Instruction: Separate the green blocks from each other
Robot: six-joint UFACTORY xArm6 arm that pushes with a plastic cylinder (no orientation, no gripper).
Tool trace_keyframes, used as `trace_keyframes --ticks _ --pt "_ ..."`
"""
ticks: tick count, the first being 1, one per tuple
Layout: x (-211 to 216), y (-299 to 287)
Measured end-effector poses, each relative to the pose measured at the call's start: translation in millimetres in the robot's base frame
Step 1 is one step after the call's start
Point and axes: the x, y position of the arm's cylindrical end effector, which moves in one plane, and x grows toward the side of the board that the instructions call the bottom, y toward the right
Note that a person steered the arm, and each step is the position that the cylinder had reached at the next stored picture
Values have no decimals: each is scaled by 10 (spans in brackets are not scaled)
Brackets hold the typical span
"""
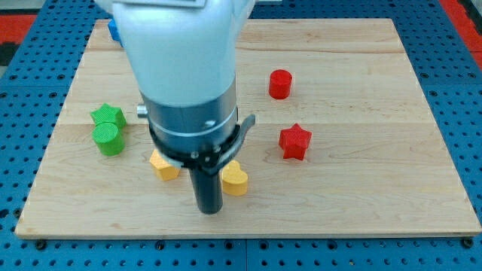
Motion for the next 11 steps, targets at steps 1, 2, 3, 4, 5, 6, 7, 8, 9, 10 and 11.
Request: trace_keyframes --ticks 1,2,3,4,5,6,7,8,9,10,11 --pt "-119 94" --pt "-164 170" --pt "-165 199" --pt "235 -93" --pt "221 -1272" --pt "-216 -2124" --pt "-867 -2124" --pt "-1010 -1658" --pt "-1101 -1473" --pt "-1320 -1908" --pt "-1609 -1827"
